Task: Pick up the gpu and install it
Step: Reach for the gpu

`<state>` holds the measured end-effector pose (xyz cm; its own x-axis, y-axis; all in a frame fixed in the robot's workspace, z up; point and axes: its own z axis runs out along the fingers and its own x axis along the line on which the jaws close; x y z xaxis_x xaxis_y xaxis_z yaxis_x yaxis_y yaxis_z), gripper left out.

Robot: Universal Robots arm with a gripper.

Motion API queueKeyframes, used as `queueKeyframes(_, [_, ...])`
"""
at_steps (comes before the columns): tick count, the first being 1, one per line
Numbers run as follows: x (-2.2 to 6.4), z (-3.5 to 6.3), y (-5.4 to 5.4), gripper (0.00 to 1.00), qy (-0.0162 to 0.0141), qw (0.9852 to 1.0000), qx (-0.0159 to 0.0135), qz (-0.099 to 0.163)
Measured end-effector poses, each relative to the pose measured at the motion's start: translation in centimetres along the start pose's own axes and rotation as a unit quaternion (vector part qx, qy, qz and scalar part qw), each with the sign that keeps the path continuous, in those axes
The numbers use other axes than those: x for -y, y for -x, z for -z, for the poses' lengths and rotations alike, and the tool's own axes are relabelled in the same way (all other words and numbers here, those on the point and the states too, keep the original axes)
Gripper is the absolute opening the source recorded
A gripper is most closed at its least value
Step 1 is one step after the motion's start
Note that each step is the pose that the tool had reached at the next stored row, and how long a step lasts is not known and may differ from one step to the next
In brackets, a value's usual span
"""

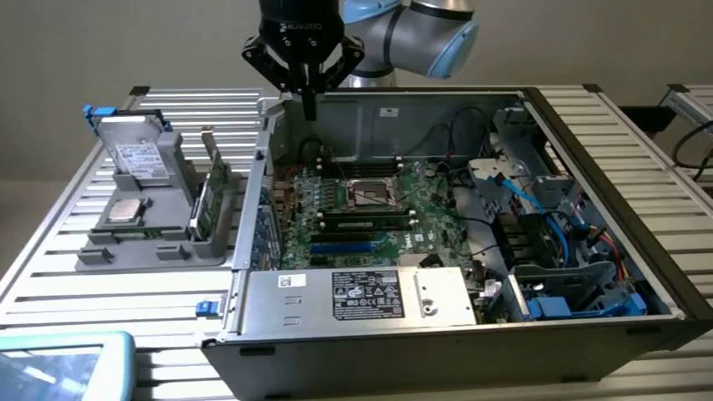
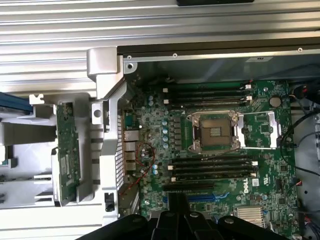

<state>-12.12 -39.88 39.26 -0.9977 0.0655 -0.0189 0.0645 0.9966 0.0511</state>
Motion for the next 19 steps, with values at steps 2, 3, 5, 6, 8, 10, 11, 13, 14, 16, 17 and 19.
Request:
queueKeyframes(2, [0.00, 0.00, 0.0, 0.11, 0.0000, 1.0000, 0.0000, 0.000])
queueKeyframes(3, [0.00, 0.00, 0.0, 0.11, 0.0000, 1.0000, 0.0000, 0.000])
queueKeyframes(5, [0.00, 0.00, 0.0, 0.11, 0.0000, 1.0000, 0.0000, 0.000])
queueKeyframes(6, [0.01, 0.00, -0.1, 0.11, 0.0000, 1.0000, 0.0000, 0.000])
queueKeyframes(8, [0.03, 0.02, -0.4, 0.11, -0.0001, 1.0000, -0.0001, 0.000])
queueKeyframes(10, [0.05, 0.02, -0.7, 0.11, 0.0000, 1.0000, 0.0000, 0.000])
queueKeyframes(11, [0.06, 0.02, -0.9, 0.11, 0.0000, 1.0000, 0.0000, 0.000])
queueKeyframes(13, [0.09, 0.04, -1.4, 0.11, 0.0000, 1.0000, -0.0001, 0.001])
queueKeyframes(14, [0.12, 0.04, -1.8, 0.11, 0.0000, 1.0000, 0.0000, 0.001])
queueKeyframes(16, [0.18, 0.06, -2.8, 0.11, 0.0000, 1.0000, -0.0001, 0.001])
queueKeyframes(17, [0.21, 0.07, -3.2, 0.11, 0.0000, 1.0000, 0.0000, 0.001])
queueKeyframes(19, [0.26, 0.09, -4.1, 0.11, 0.0000, 1.0000, -0.0001, 0.001])
